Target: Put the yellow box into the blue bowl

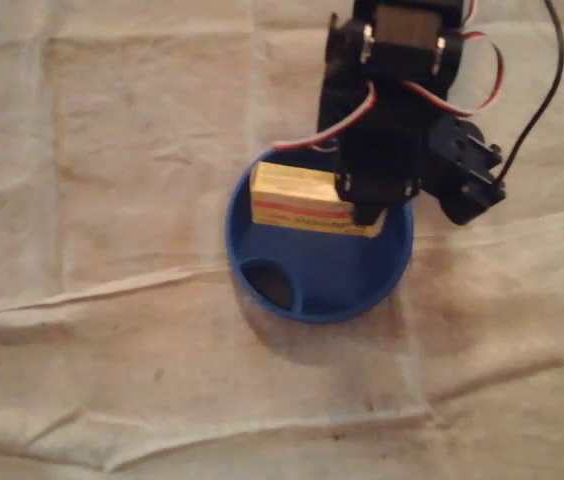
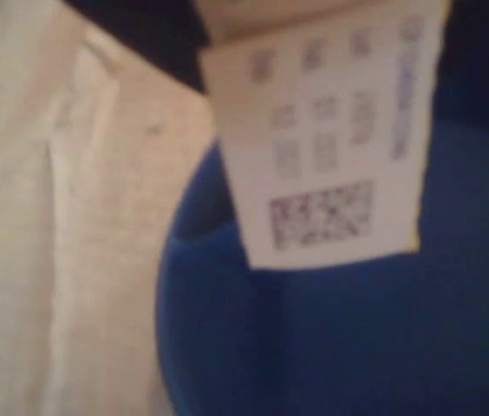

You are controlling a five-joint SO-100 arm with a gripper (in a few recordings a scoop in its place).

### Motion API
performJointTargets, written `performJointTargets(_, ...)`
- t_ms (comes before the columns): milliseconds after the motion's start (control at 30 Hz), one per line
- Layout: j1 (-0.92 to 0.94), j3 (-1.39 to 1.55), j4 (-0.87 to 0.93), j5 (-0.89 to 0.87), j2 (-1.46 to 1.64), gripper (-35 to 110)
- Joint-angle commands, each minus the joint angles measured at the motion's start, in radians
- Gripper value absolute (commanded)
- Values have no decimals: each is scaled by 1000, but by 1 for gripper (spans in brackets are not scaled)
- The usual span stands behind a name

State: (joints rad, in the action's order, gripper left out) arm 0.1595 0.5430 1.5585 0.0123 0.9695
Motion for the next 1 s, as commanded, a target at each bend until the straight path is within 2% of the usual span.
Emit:
performJointTargets(0,-2,-34,-8,2,44,11)
performJointTargets(167,0,-34,-6,6,48,23)
performJointTargets(267,2,-34,-5,8,49,24)
performJointTargets(433,0,-26,57,9,107,17)
performJointTargets(600,-2,-34,144,11,156,-2)
performJointTargets(733,2,-34,195,11,209,2)
performJointTargets(967,-9,-18,202,11,453,0)
